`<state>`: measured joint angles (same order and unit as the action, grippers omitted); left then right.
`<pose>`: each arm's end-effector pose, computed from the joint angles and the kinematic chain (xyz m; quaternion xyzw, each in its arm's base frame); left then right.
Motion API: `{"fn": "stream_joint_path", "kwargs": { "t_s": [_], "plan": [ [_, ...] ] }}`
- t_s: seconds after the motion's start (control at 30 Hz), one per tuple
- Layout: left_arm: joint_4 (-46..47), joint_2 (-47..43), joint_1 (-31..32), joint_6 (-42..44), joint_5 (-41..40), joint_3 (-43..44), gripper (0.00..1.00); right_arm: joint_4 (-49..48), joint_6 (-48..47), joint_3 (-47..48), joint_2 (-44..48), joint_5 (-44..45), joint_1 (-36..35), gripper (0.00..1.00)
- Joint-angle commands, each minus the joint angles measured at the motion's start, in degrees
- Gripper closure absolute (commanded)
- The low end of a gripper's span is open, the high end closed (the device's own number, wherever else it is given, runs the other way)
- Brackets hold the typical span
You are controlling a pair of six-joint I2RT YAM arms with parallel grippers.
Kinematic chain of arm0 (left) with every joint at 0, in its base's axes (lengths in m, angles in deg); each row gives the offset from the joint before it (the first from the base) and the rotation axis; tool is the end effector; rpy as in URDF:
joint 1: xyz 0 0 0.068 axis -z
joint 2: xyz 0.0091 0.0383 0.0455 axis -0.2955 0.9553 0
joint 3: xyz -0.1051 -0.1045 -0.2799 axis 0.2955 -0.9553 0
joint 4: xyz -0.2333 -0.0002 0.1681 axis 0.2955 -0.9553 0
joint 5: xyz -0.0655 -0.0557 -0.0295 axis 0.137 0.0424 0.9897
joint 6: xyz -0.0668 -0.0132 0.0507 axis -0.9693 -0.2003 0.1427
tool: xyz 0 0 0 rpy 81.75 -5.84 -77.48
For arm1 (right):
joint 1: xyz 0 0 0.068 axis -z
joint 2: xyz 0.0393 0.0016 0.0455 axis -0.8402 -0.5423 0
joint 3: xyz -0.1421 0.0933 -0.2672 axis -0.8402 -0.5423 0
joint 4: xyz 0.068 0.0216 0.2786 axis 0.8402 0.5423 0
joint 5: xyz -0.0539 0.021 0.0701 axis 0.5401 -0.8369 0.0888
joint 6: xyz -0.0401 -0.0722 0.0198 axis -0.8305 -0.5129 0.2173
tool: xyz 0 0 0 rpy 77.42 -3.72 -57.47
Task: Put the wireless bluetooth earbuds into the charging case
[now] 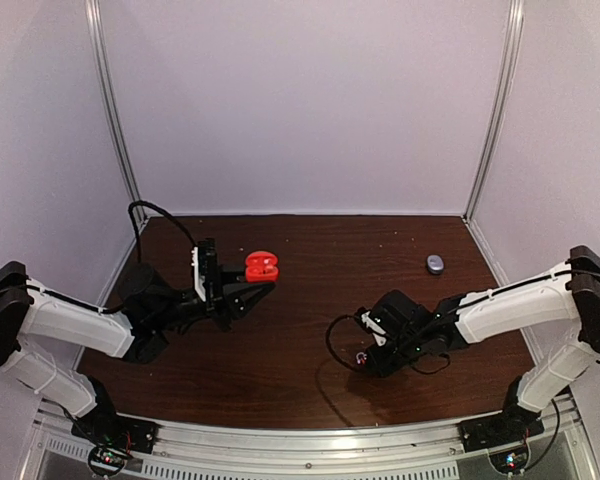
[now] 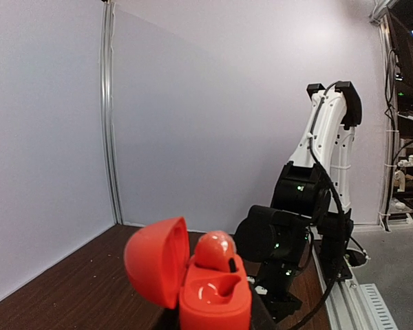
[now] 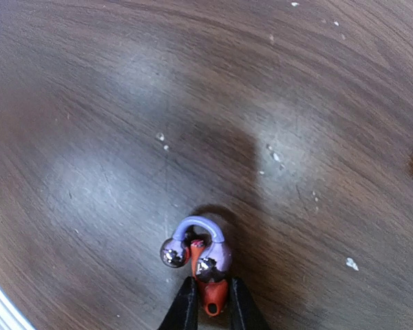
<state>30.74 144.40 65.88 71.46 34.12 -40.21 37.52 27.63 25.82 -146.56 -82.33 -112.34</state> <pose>0.1747 -0.2529 0.2749 0.3634 0.4829 -0.5289 0.5958 0.1656 0.2493 0.1312 -0.2527 0.9384 0.1829 0.1485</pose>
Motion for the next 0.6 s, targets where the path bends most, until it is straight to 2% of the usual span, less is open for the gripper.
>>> {"fn": "stream_joint_path", "kwargs": {
  "t_s": [0.0,0.2,0.47,0.57],
  "plan": [
    [1.9,-0.3,-0.8,-0.2,-0.4,-0.5,1.0,0.3,-1.8,1.7,-2.9,-3.1,0.3,0.85],
    [1.6,-0.7,-0.8,-0.2,-0.5,-0.7,1.0,3.1,-2.4,-0.3,0.4,-7.6,-2.0,0.78],
    [1.5,-0.2,-0.9,0.0,-0.1,0.0,1.0,2.5,-2.7,-3.1,2.9,-10.8,-5.1,0.82],
    [1.3,0.1,-0.9,-0.2,0.4,0.6,1.0,2.8,-3.1,-1.0,3.2,-10.1,-4.9,0.76]
  ]
}}
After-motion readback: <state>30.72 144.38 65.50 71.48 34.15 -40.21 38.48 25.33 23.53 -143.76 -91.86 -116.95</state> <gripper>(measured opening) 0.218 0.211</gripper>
